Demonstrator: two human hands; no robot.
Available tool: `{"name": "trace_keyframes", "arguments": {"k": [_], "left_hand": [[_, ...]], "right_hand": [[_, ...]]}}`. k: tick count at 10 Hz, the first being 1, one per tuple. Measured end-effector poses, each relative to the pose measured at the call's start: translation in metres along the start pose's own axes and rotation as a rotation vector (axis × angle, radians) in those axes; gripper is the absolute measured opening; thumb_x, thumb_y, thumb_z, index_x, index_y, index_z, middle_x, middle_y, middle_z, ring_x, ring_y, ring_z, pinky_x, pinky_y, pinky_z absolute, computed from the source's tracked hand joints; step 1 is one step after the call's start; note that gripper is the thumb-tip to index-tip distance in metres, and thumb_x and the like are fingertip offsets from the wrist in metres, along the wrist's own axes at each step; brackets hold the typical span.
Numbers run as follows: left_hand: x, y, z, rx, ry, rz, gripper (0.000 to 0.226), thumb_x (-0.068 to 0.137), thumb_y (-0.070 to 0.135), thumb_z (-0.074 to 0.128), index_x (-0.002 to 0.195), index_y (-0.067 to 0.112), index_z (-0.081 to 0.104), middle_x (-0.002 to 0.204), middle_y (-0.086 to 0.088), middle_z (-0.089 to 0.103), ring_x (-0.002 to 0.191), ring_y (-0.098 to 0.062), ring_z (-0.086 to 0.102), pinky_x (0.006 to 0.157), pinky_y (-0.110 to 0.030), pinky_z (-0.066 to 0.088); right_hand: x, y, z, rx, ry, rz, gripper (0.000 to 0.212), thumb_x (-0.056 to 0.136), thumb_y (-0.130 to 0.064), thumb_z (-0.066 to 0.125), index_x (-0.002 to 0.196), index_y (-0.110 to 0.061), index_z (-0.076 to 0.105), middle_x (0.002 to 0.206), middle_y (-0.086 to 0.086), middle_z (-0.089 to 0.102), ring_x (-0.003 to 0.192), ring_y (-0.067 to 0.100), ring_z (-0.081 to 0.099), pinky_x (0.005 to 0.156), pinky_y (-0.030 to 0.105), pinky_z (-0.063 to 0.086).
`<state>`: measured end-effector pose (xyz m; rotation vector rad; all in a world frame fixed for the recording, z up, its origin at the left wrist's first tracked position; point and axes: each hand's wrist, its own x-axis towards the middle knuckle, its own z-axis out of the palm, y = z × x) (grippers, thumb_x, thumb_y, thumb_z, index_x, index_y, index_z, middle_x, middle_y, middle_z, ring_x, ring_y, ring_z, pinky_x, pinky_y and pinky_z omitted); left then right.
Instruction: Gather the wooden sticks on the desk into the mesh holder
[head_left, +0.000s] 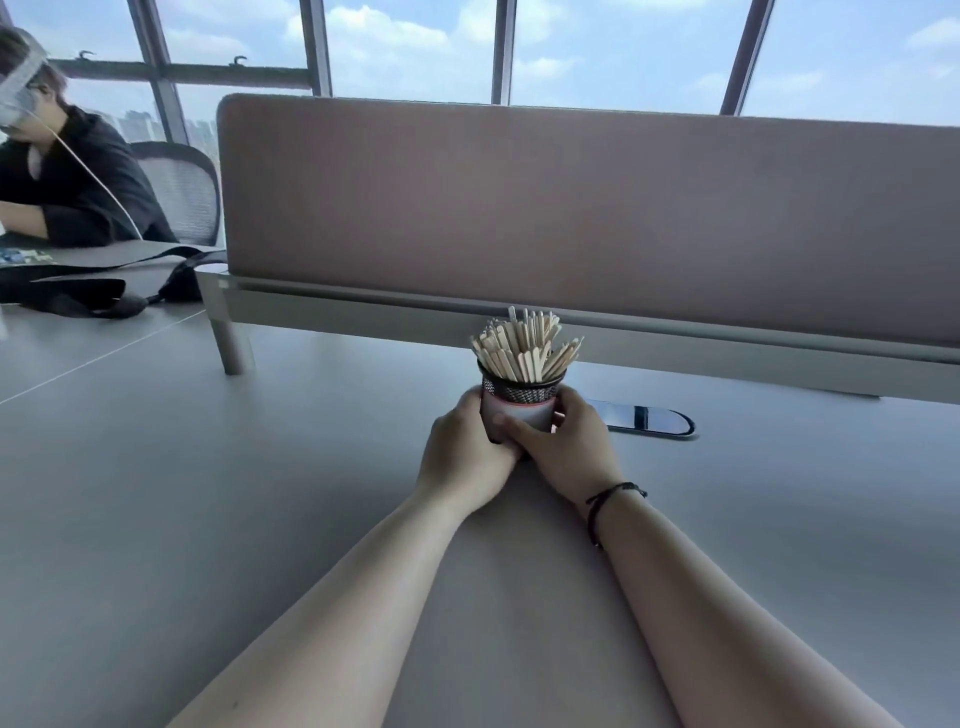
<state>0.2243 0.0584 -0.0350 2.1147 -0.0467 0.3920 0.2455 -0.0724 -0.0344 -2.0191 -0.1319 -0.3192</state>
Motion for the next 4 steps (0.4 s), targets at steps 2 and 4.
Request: {"name": "trace_keyframes", "arguments": {"k": [2,4], "left_hand": [[0.002,-0.001,0.003,0.022,-0.002,0.023,0.044,0.081,0.025,0.065,0.124,0.025,0.059,0.114,0.002,0.072,0.106,-0.023,0.065,0.077,-0.028,0.047],[-0.015,0.007,0.000,0.126,0.025,-0.032,0.046,0.087,0.024,0.062,0.130,0.012,0.050,0.129,-0.008,0.064,0.120,-0.032,0.057,0.081,-0.032,0.042]], "right_hand": [[0.001,0.001,-0.001,-0.015,0.001,-0.001,0.065,0.053,-0.062,0.075,0.106,-0.027,0.062,0.100,-0.012,0.071,0.092,0.009,0.065,0.082,0.035,0.054],[-0.026,-0.013,-0.012,-0.102,-0.038,0.038,0.066,0.074,-0.050,0.078,0.125,-0.019,0.051,0.117,-0.007,0.061,0.110,0.014,0.059,0.083,0.028,0.043]]}}
